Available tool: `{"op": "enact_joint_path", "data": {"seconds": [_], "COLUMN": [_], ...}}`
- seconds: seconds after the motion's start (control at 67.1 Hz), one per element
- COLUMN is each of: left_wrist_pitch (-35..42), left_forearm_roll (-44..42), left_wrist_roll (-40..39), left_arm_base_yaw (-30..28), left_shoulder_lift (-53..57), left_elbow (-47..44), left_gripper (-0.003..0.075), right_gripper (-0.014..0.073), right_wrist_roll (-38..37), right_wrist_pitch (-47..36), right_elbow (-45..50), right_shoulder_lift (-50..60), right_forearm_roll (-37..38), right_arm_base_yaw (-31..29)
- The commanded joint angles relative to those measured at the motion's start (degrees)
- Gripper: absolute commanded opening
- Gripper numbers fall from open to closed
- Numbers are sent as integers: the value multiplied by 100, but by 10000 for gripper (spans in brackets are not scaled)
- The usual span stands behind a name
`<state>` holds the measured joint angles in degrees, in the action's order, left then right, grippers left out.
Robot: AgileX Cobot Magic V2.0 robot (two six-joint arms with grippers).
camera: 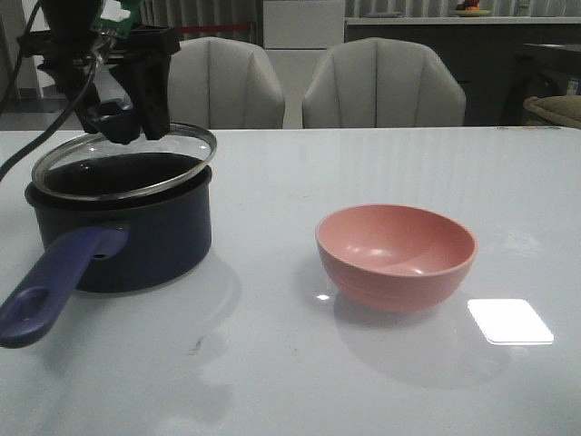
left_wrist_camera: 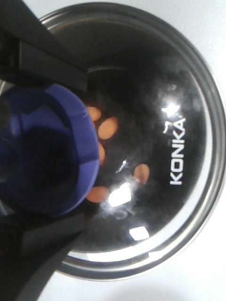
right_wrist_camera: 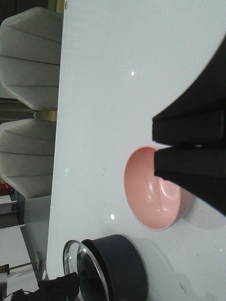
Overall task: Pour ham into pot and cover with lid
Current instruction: 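Lower the glass lid onto the saucepan and open the left gripper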
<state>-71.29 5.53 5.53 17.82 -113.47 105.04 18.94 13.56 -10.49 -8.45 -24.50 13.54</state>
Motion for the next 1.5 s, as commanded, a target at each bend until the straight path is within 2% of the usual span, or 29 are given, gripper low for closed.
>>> {"op": "enact_joint_path", "data": {"seconds": [0.0,0.745,0.819,0.938,1.028,1.489], "left_wrist_pitch": [-153,371,427,448,448,690], "left_forearm_roll": [-24,-62,-62,-72,-83,97], "left_wrist_roll": [-9,-9,-9,-9,-9,-9], "left_arm_base_yaw": [25,16,16,16,16,16], "left_shoulder_lift": [520,241,208,158,133,144], "left_elbow": [-22,-34,-22,-22,-22,-22], "left_gripper": [334,338,377,517,582,586], "right_gripper": [139,139,139,139,139,139], "right_wrist_roll": [20,20,20,20,20,20], "right_wrist_pitch": [-435,-435,-435,-435,-435,-435], "right_elbow": [-141,-141,-141,-141,-141,-141], "right_shoulder_lift": [-53,-53,-53,-53,-53,-53], "right_forearm_roll": [-57,-57,-57,-57,-57,-57], "right_arm_base_yaw": [6,6,6,6,6,6]}}
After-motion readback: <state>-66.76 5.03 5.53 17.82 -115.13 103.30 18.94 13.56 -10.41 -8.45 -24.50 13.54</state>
